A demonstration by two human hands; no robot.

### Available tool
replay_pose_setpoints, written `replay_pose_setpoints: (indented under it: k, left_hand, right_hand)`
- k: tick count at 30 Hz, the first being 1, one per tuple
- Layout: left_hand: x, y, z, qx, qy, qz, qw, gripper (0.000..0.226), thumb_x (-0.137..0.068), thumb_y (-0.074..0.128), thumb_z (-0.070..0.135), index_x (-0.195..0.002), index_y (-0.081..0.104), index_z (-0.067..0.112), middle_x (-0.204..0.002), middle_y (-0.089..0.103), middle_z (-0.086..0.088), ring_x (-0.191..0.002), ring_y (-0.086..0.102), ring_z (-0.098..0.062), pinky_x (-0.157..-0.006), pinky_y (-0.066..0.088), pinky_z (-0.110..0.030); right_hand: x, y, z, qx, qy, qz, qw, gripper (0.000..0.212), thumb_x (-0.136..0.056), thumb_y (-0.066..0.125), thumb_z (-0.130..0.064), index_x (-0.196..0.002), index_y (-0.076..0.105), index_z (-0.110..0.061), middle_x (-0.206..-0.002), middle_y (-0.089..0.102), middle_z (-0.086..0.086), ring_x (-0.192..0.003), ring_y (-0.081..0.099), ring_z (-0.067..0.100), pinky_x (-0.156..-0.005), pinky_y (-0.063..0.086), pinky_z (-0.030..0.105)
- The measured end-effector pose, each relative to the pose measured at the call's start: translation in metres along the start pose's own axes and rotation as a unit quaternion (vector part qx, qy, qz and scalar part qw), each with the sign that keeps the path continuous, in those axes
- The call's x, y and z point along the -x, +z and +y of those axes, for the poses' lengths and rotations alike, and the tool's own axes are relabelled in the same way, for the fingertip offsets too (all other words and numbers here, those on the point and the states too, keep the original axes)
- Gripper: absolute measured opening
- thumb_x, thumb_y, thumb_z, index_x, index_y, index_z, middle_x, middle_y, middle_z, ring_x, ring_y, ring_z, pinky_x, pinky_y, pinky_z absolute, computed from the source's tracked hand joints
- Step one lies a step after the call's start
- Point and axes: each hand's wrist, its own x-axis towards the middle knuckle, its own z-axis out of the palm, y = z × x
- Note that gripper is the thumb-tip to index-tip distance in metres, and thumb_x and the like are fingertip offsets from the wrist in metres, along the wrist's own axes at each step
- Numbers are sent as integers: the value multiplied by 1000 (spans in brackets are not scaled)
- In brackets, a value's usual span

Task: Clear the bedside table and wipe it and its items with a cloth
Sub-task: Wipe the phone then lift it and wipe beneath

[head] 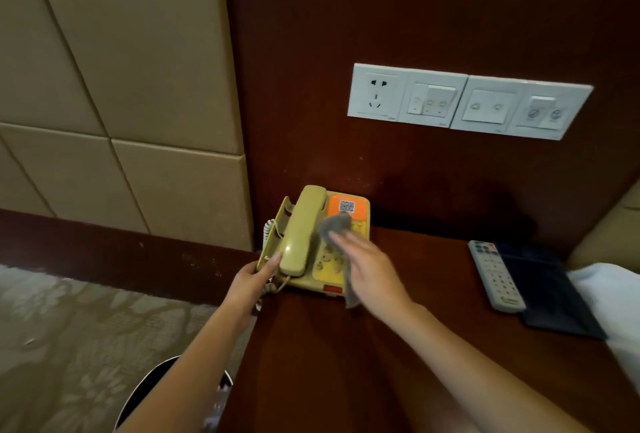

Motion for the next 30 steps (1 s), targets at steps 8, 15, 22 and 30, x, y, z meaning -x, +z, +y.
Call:
replay_pose_setpoints:
  k: [8, 15, 22, 30]
  left_hand:
    - [-3, 8, -4, -2, -21, -2, 1000, 104, -59, 59, 70, -141, 40, 9, -138, 48, -12, -128, 42, -28, -108, 29, -42]
    - [0, 3, -7, -38, -48, -74, 995, 119, -42, 67, 83, -138, 46, 17, -143, 46, -6, -135, 37, -26, -115, 22, -46]
    - [3, 7, -4, 49, -19, -48, 997, 92, -52, 78, 62, -126, 56, 12, -118, 62, -4, -122, 49, -25, -112, 30, -44]
    - [-4, -11, 5, 192, 8, 40, 980, 47, -87, 61, 32, -125, 53, 5, -103, 66, -13, -84, 62, -25, -69, 49, -36]
  right_hand:
    - [13, -38, 71, 54, 229, 73, 969, 41, -98, 43, -10, -139, 46, -16, -141, 49, 7, -128, 46, 23, -103, 37, 29]
    - [-6, 5, 53, 89, 270, -62, 957, 50, -100, 24, -48, -145, 35, -28, -157, 21, 0, -146, 10, 23, -117, 10, 51]
    - [-6, 11, 41, 91, 265, -91, 956, 48, -101, 23, -44, -147, 27, -33, -160, 7, 3, -147, -2, 26, -115, 0, 55]
    - [-13, 32, 15, 83, 221, -155, 959, 55, -99, 21, -53, -151, 16, -34, -160, 9, -1, -147, -2, 24, -116, 0, 53]
